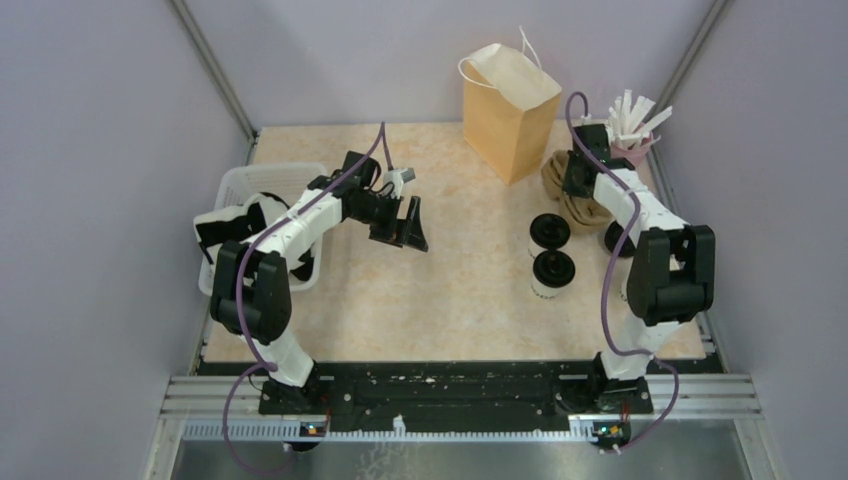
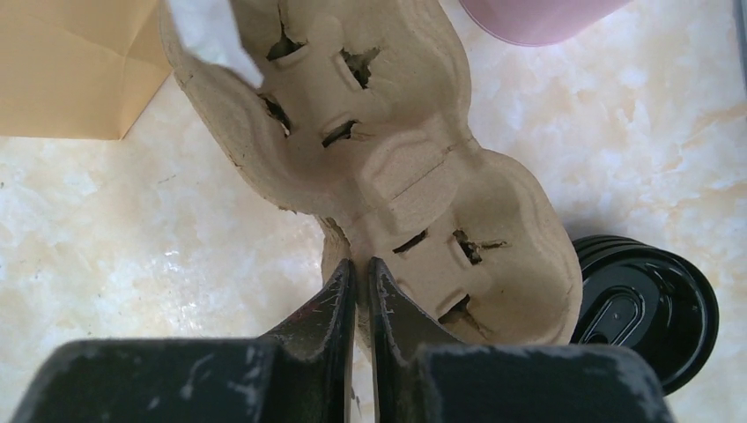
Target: Pack the takeout coffee
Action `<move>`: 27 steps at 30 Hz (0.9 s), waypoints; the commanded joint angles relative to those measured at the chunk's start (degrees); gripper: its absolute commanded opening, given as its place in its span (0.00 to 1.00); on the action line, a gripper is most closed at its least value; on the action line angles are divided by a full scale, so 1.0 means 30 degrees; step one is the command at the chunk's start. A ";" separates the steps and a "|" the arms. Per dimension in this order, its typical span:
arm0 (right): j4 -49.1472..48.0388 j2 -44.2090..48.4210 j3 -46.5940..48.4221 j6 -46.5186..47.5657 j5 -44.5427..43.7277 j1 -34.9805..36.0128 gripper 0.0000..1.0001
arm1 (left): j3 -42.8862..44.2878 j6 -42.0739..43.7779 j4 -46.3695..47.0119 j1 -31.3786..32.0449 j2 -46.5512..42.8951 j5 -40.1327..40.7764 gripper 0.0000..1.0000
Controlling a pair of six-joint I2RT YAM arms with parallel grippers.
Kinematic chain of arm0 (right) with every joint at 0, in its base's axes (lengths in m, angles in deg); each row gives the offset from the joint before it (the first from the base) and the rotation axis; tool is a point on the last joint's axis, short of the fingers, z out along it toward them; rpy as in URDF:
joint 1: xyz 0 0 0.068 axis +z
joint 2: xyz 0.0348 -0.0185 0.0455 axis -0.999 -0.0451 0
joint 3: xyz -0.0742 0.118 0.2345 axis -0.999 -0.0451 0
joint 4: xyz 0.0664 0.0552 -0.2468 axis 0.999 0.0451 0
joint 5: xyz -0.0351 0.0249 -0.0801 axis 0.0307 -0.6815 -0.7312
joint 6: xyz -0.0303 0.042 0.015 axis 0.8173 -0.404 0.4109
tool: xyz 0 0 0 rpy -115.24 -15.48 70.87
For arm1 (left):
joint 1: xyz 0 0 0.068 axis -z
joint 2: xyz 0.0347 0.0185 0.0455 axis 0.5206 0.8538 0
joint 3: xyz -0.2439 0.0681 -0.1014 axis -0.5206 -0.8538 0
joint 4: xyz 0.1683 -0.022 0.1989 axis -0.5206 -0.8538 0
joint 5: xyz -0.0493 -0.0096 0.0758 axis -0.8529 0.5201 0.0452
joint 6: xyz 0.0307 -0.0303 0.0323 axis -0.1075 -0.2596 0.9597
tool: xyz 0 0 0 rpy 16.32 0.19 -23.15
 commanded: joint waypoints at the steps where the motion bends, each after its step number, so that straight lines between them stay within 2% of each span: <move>1: -0.0938 0.0860 0.0331 0.0710 -0.1634 0.0609 0.00 | -0.0107 0.0142 0.0710 -0.0017 -0.0444 -0.0327 0.98; 3: -0.0971 0.0767 0.0289 0.1191 -0.2292 0.1055 0.00 | -0.0107 0.0129 0.0721 -0.0013 -0.0485 -0.0324 0.98; 12: -0.0289 -0.1024 0.0981 0.4387 -1.0011 0.4190 0.00 | -0.0208 0.0002 0.0769 -0.0035 -0.0624 -0.0374 0.98; 15: -0.0148 -0.1618 0.0954 0.5048 -1.1695 0.4842 0.00 | -0.0283 -0.0014 0.0837 -0.0015 -0.0653 -0.0438 0.98; 18: -0.0371 -0.1529 0.0739 0.5108 -1.2321 0.4907 0.00 | -0.0385 -0.0033 0.0842 -0.0021 -0.0741 -0.0424 0.98; 21: -0.1246 -0.1295 0.0419 0.5818 -1.1175 0.4997 0.00 | -0.0456 -0.0029 0.0886 -0.0013 -0.0856 -0.0436 0.98; 27: -0.2345 -0.0105 0.0063 0.5835 -1.1317 0.5344 0.00 | -0.0507 0.0002 0.0919 -0.0014 -0.0948 -0.0443 0.98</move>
